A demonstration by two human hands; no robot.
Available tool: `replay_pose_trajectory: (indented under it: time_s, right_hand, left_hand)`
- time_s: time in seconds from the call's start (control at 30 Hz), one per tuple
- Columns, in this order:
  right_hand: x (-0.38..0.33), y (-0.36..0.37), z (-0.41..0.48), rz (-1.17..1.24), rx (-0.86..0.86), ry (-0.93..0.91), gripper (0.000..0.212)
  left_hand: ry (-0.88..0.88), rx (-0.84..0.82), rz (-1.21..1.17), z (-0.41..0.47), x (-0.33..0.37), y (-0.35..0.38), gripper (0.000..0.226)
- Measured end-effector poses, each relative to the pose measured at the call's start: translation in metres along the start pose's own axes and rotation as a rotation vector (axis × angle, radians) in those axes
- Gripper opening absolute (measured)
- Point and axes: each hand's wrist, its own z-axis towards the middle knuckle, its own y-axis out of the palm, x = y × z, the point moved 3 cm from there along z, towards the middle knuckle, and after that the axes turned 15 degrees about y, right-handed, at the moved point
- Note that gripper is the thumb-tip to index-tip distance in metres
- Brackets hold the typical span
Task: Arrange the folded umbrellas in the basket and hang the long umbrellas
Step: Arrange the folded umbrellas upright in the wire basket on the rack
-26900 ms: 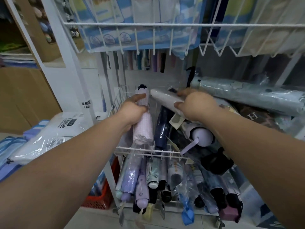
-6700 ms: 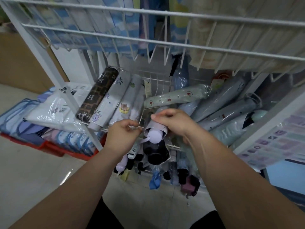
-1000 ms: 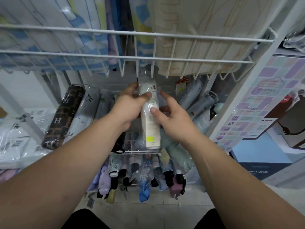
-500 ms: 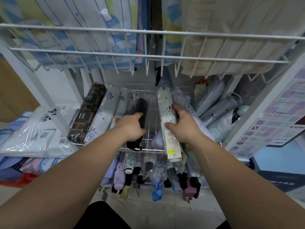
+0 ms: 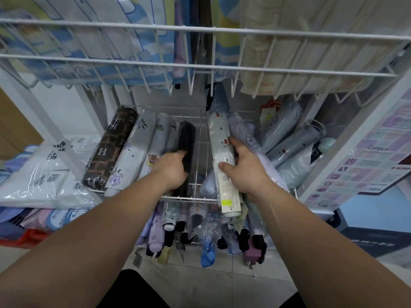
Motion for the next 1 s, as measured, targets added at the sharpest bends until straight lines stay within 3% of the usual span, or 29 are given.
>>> replay_pose_trajectory:
  time_s: [0.07, 0.2, 0.37, 0.47, 0.63, 0.77, 1.0]
  right_hand:
    - [-0.001, 0.0, -0.001, -0.01, 0.003, -0.005, 0.078]
    - [-0.006, 0.0, -0.006, -0.025, 0.018, -0.008, 0.078]
    - [-0.041, 0.002, -0.016, 0.055, 0.043, -0.038, 0.067]
    - [-0.07, 0.019, -0.015, 0.031, 0.038, -0.067, 0.063]
    - [-0.079, 0.072, 0.005, -0.037, -0.012, 0.047, 0.065]
    - [-0.079, 0.098, 0.02, 0.025, -0.009, 0.116, 0.061]
    - [-0.078, 0.119, 0.025, -0.028, 0.024, 0.042, 0.054]
  left_hand:
    - [0.02, -0.031, 0.086, -0.002, 0.0, 0.0, 0.054]
    - [0.102, -0.014, 0.161, -0.016, 0.002, -0.007, 0.046]
    - [0.255, 0.333, 0.207, -0.044, -0.008, -0.046, 0.042]
    - [0.22, 0.477, 0.29, -0.058, -0.026, -0.068, 0.039]
    - [0.013, 0.33, 0.262, -0.065, -0.059, -0.073, 0.057]
    - [-0.024, 0.253, 0.192, -0.062, -0.068, -0.074, 0.069]
    - [-0.004, 0.109, 0.168, -0.051, -0.069, -0.084, 0.075]
